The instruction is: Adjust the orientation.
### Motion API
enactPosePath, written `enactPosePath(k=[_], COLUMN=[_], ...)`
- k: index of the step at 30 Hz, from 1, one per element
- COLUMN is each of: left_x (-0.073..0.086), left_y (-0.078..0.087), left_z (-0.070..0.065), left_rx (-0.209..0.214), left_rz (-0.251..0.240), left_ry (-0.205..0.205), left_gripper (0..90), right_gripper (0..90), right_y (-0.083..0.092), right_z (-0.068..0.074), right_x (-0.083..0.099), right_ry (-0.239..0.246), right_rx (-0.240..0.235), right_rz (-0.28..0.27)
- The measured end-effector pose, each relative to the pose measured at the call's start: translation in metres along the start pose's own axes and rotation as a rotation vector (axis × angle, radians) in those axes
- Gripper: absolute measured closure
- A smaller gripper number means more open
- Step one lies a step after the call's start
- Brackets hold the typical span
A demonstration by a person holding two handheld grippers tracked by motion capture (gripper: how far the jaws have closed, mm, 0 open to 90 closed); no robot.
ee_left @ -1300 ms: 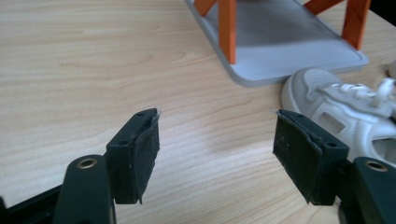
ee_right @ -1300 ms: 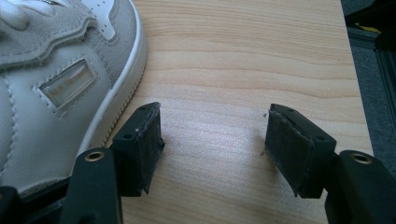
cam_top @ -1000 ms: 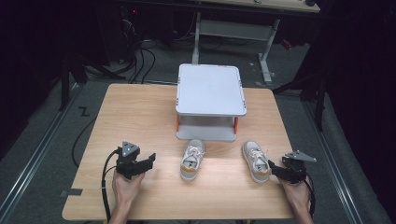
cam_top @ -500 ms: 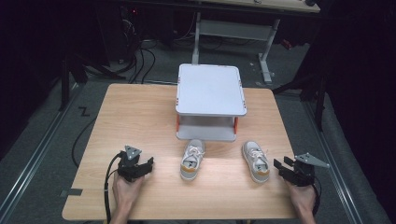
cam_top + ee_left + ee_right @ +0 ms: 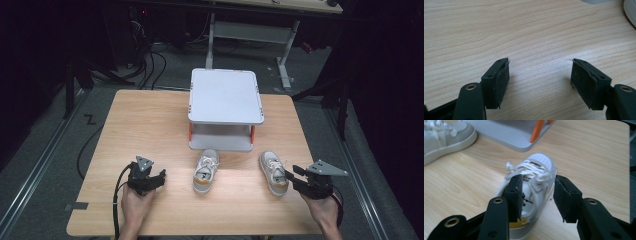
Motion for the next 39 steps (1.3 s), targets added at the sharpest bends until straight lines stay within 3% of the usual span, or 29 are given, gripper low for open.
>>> enactPosePath(k=[4, 6, 10, 15, 26, 39], left_x=[0.000, 0.000, 0.000, 0.000, -0.001, -0.001], left_y=[0.000, 0.000, 0.000, 0.000, -0.001, -0.001], left_z=[0.000, 0.000, 0.000, 0.000, 0.000, 0.001], left_rx=[0.001, 0.002, 0.002, 0.004, 0.010, 0.018], left_rz=[0.000, 0.001, 0.001, -0.001, 0.000, -0.005], left_ry=[0.002, 0.001, 0.002, 0.003, 0.004, 0.013], left_gripper=[31.2, 31.2, 31.4, 31.6, 31.6, 31.7], right_gripper=[58.3, 58.5, 60.1, 67.6, 76.5, 80.4], right_y=[-0.013, -0.025, -0.034, -0.037, -0.034, -0.033], right_z=[0.005, 0.001, -0.002, -0.004, -0.003, -0.005], right_x=[-0.001, 0.000, 0.004, 0.004, 0.000, -0.003], right_ry=[0.019, 0.024, 0.025, -0.002, 0.046, 0.066], right_rx=[-0.024, -0.008, -0.003, -0.036, 0.049, 0.098], right_rz=[0.043, 0.091, 0.136, 0.141, 0.173, 0.182])
Point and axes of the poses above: each handheld gripper's, and its own axes: y roughly backward along the jaws, x roughly out of its underside, z roughly to its left, the point moved 9 cm from there along -y, roughly forward along the jaws, and after that the axes turned 5 degrees about y, right-handed, at the moved point
